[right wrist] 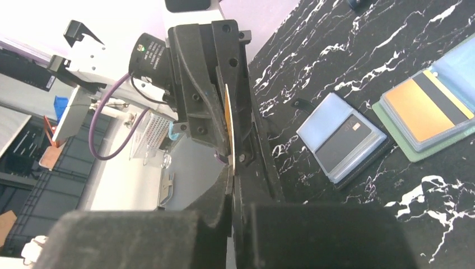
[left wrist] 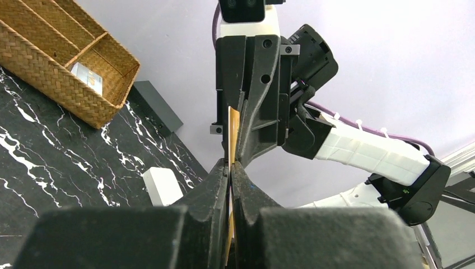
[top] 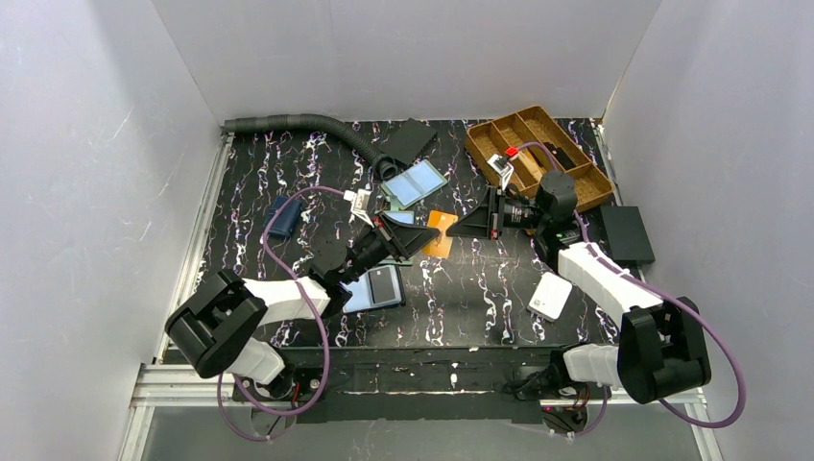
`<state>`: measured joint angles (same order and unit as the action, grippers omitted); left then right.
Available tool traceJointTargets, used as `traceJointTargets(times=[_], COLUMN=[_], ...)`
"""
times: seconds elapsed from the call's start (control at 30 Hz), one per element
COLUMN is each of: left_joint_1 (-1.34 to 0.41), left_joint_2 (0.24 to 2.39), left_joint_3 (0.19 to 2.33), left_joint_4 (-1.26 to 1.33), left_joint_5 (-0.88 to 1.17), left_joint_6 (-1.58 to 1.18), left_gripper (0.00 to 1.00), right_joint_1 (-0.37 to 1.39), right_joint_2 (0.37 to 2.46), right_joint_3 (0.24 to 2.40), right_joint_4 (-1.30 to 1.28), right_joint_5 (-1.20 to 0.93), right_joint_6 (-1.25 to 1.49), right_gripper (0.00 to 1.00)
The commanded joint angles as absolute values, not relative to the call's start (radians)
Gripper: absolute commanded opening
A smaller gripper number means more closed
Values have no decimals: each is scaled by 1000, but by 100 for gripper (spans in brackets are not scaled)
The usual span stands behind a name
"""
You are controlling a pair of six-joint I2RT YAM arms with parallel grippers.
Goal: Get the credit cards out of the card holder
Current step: Place the credit card in the storage box.
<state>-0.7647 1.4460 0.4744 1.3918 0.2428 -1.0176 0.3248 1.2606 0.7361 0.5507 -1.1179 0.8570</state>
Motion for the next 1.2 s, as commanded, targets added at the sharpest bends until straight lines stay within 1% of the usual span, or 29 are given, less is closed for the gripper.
traceJointTargets(times=[0.0, 0.03, 0.1, 0.17, 0.23, 0.37, 0.4, 0.43, 0.47, 0.5, 0.53, 0.57, 0.63, 0.7, 0.77, 0.83, 0.93, 1.07, 1.17], left_joint_1=[-769, -769, -769, -769, -769, -754, -745, -729, -709, -684, -651, -617, -533, -491, -474, -470, -468, -468, -468], left_joint_2=[1462, 1459, 1444, 1413, 1372, 1264, 1224, 1173, 1113, 1040, 973, 899, 779, 690, 633, 618, 664, 783, 841], left_joint_3=[500, 494, 471, 439, 417, 370, 348, 324, 305, 291, 286, 289, 304, 318, 325, 334, 359, 410, 437], left_joint_4=[1394, 1394, 1393, 1387, 1342, 1248, 1228, 1191, 1135, 1051, 952, 827, 579, 428, 329, 279, 268, 268, 270], left_joint_5=[195, 188, 165, 144, 131, 134, 131, 128, 131, 147, 178, 232, 326, 389, 406, 414, 432, 453, 449], left_joint_6=[-1020, -1023, -1029, -1017, -993, -916, -893, -869, -846, -825, -809, -795, -748, -700, -663, -641, -638, -639, -631], left_gripper=[9, 11, 24, 33, 42, 57, 62, 69, 77, 85, 93, 98, 98, 98, 98, 98, 98, 98, 98], right_joint_1=[330, 326, 311, 293, 281, 264, 248, 227, 202, 183, 163, 142, 63, -2, -35, -54, -89, -136, -153], right_joint_2=[1256, 1254, 1248, 1241, 1232, 1235, 1246, 1266, 1292, 1328, 1382, 1416, 1475, 1535, 1609, 1690, 1794, 1926, 2070], right_joint_3=[775, 781, 791, 805, 810, 848, 891, 963, 1055, 1153, 1248, 1324, 1433, 1526, 1631, 1742, 1836, 1938, 2049], right_joint_4=[488, 467, 409, 327, 301, 269, 180, 14, -207, -491, -633, -731, -787, -774, -773, -777, -744, -703, -747], right_joint_5=[-1144, -1146, -1147, -1147, -1145, -1152, -1158, -1144, -1101, -1038, -956, -880, -787, -707, -601, -527, -473, -472, -502], right_joint_6=[766, 745, 684, 602, 562, 486, 389, 215, -3, -218, -386, -496, -613, -650, -683, -699, -685, -681, -696], right_gripper=[1, 1, 1, 1, 1, 1, 1, 1, 1, 1, 1, 1, 1, 1, 1, 1, 1, 1, 1])
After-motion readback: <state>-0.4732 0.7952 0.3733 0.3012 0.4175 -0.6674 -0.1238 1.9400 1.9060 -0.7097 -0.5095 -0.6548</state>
